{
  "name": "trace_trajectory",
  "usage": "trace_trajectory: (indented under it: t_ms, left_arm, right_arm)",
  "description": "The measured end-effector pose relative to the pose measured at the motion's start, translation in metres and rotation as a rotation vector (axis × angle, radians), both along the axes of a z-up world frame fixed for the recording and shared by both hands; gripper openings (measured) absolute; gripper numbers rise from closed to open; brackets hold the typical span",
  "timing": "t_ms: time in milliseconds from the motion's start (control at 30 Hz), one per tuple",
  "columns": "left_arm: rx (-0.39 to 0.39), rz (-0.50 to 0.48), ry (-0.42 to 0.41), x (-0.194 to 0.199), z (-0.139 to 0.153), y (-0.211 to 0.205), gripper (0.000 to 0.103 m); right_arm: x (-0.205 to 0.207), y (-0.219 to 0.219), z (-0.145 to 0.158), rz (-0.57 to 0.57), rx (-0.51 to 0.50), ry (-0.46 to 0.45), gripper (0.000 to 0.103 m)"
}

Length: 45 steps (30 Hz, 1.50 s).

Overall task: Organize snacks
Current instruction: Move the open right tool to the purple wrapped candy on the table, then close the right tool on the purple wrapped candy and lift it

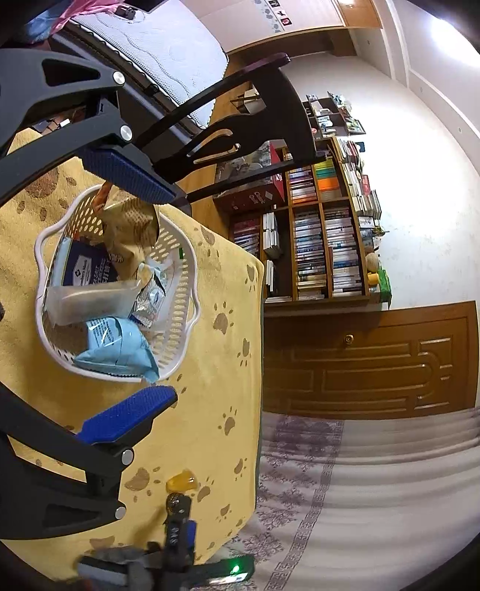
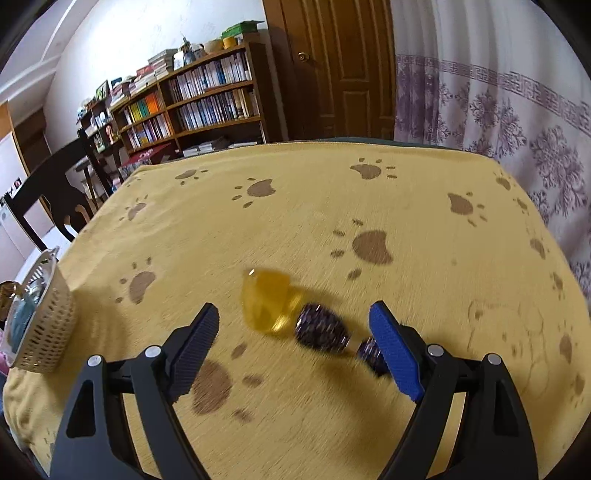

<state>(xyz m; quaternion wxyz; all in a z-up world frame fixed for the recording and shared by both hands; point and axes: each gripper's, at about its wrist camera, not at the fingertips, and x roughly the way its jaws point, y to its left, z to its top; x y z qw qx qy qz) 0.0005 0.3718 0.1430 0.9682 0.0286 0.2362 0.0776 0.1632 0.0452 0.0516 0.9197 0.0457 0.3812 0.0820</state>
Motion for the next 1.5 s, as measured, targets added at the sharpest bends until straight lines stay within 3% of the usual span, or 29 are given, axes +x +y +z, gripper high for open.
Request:
trace_trajectory:
  t_ms: [233,333,500,767,933,1167,1367,1433,1500]
  left_arm:
    - [0.005,-0.012,0.007,0.0,0.0,-0.003,0.1]
    - [0.002,-0.011,0.006,0.0,0.0,-0.003,0.1]
    - [0.001,-0.013,0.009,0.0,0.0,-0.005,0.1]
    - [0.007,-0.03,0.003,-0.003,0.001,-0.012,0.1]
    - [0.009,-0.036,-0.001,-0.006,0.002,-0.014,0.1]
    - [0.009,-0.038,0.001,-0.006,0.003,-0.015,0.1]
    - [0.012,-0.042,0.016,-0.004,0.0,-0.02,0.1]
    - [0.012,-0.047,0.02,-0.003,-0.001,-0.023,0.1]
    - [0.022,-0.052,0.019,-0.003,-0.001,-0.026,0.1]
  right_arm:
    - [0.032,-0.012,-0.016,0.015,0.016,0.09,0.077]
    - [0.031,-0.015,-0.02,0.024,0.043,0.117,0.077]
    - [0.019,-0.01,-0.031,0.084,-0.019,0.16,0.075]
    - [-0.013,0.002,-0.032,0.128,-0.081,0.158,0.067]
    - [-0.012,0.002,-0.032,0.064,-0.115,0.141,0.055]
    - [0.006,0.001,-0.034,-0.011,-0.144,0.103,0.054]
    - [0.008,-0.005,-0.038,0.004,-0.112,0.071,0.066]
    - [0.01,0.0,-0.04,0.058,-0.114,0.086,0.086]
    - [0.009,0.009,-0.041,0.077,-0.159,0.096,0.09]
